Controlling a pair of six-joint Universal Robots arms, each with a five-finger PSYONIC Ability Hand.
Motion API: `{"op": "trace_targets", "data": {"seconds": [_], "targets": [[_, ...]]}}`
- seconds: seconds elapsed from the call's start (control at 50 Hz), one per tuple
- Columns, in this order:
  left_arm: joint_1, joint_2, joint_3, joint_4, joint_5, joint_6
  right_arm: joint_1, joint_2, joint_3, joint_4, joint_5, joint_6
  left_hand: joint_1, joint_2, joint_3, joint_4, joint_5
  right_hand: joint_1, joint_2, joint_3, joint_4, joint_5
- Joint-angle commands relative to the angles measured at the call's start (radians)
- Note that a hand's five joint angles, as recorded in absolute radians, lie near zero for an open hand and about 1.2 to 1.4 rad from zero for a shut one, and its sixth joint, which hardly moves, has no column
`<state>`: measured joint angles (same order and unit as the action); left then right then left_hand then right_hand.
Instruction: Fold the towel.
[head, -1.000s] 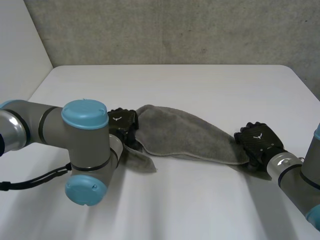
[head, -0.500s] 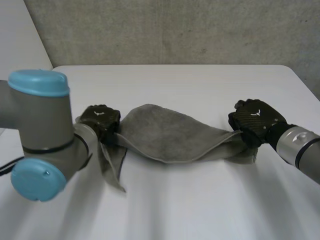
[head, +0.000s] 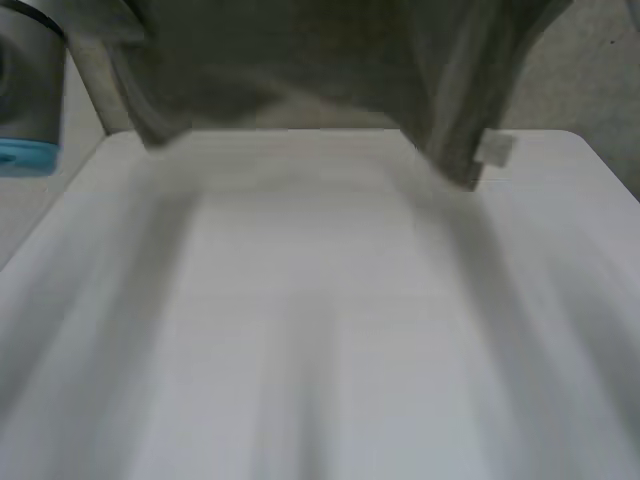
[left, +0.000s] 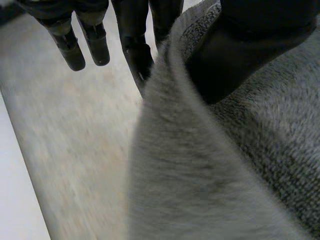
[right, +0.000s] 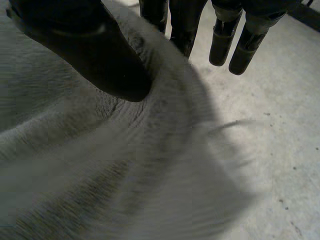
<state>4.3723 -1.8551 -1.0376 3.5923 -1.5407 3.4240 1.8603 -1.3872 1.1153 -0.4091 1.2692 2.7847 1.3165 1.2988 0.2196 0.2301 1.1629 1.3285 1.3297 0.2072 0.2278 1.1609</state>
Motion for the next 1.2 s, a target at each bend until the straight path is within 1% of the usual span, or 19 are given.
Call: {"op": "trace_targets", "data": {"seconds": [0.02,0.1,0.22,0.34,0.46,0.48,0.5,0.54,0.56,0.58,0.6,0.76,0.88,1.06,1.1,1.12,1.16,1.18,1.2], "targets": [[0.052,0.066,-0.245,0.008,0.111,0.006,-0.009,-0.067,0.315,0.058,-0.149,-0.052,0.08,0.097,-0.045,-0.056,0.059,0.068,0.067,-0.033,-0.053,0.061],[0.099,0.053,-0.447,0.029,0.14,0.023,-0.018,-0.067,0.459,0.065,-0.169,-0.132,0.08,0.097,-0.045,-0.056,0.059,0.068,0.067,-0.033,-0.053,0.061],[0.105,-0.033,-0.671,0.045,0.185,0.11,-0.053,-0.049,0.693,0.072,-0.177,-0.286,0.08,0.097,-0.045,-0.056,0.059,0.068,0.067,-0.033,-0.053,0.061],[0.096,-0.134,-0.736,0.059,0.179,0.164,-0.055,0.028,0.8,0.072,-0.177,-0.33,0.08,0.097,-0.045,-0.056,0.059,0.068,0.067,-0.033,-0.053,0.061],[0.096,-0.205,-0.737,0.094,0.162,0.175,-0.07,0.06,0.807,0.073,-0.169,-0.329,0.068,0.086,-0.045,-0.056,0.047,0.068,0.067,-0.033,-0.053,0.061],[0.099,-0.21,-0.734,0.098,0.154,0.176,-0.07,0.06,0.807,0.073,-0.169,-0.329,-0.182,-0.164,-0.045,-0.056,-0.202,0.068,0.067,-0.033,-0.053,0.061],[0.099,-0.21,-0.734,0.098,0.154,0.176,-0.075,0.057,0.802,0.073,-0.168,-0.329,-0.184,-0.166,-0.045,-0.056,-0.205,0.068,0.067,-0.033,-0.053,0.061],[0.098,-0.233,-0.731,0.112,0.12,0.178,-0.084,0.053,0.799,0.073,-0.165,-0.327,-0.418,-0.401,-0.045,-0.056,-0.439,0.068,0.067,-0.033,-0.053,0.061],[0.098,-0.233,-0.731,0.112,0.12,0.178,-0.096,0.05,0.799,0.073,-0.165,-0.326,-0.419,-0.401,-0.045,-0.056,-0.44,0.068,0.067,-0.033,-0.053,0.061],[0.093,-0.243,-0.73,0.121,0.099,0.179,-0.096,0.05,0.799,0.073,-0.165,-0.326,-0.59,-0.573,-0.045,-0.056,-0.611,0.068,0.067,-0.033,-0.053,0.061],[0.092,-0.248,-0.727,0.132,0.076,0.179,-0.102,0.045,0.799,0.073,-0.165,-0.324,-0.862,-0.845,-0.045,-0.056,-0.883,0.068,0.067,-0.033,-0.053,0.061],[0.082,-0.248,-0.723,0.14,-0.004,0.179,-0.135,0.04,0.795,0.084,-0.16,-0.321,-1.082,-1.065,-0.045,-0.056,-1.103,0.068,0.067,-0.033,-0.053,0.061],[0.084,-0.25,-0.727,0.14,-0.009,0.179,-0.188,0.025,0.765,0.162,-0.172,-0.315,-1.085,-1.068,-0.045,-0.056,-1.106,0.068,0.067,-0.033,-0.053,0.061],[0.09,-0.251,-0.727,0.132,-0.009,0.179,-0.213,0.016,0.756,0.187,-0.169,-0.315,-1.015,-0.997,-0.045,-0.056,-1.036,0.068,0.067,-0.033,-0.053,0.061],[0.09,-0.251,-0.723,0.125,-0.006,0.179,-0.213,0.016,0.758,0.188,-0.169,-0.315,-0.811,-0.793,-0.045,-0.056,-0.832,0.068,0.067,-0.033,-0.053,0.061],[0.09,-0.251,-0.723,0.124,-0.006,0.179,-0.213,0.016,0.758,0.188,-0.169,-0.315,-0.809,-0.792,-0.045,-0.056,-0.83,0.068,0.067,-0.033,-0.053,0.061],[0.086,-0.251,-0.723,0.12,0.002,0.178,-0.213,0.014,0.758,0.188,-0.169,-0.315,-0.465,-0.447,-0.045,-0.056,-0.486,0.068,0.067,-0.033,-0.053,0.061],[0.085,-0.251,-0.723,0.12,0.002,0.178,-0.214,0.016,0.758,0.188,-0.165,-0.315,-0.463,-0.445,-0.045,-0.056,-0.484,0.068,0.067,-0.033,-0.053,0.061],[0.084,-0.251,-0.726,0.115,0.002,0.178,-0.214,0.016,0.758,0.188,-0.165,-0.315,-0.332,-0.314,-0.045,-0.056,-0.353,0.068,0.067,-0.033,-0.053,0.061]]}}
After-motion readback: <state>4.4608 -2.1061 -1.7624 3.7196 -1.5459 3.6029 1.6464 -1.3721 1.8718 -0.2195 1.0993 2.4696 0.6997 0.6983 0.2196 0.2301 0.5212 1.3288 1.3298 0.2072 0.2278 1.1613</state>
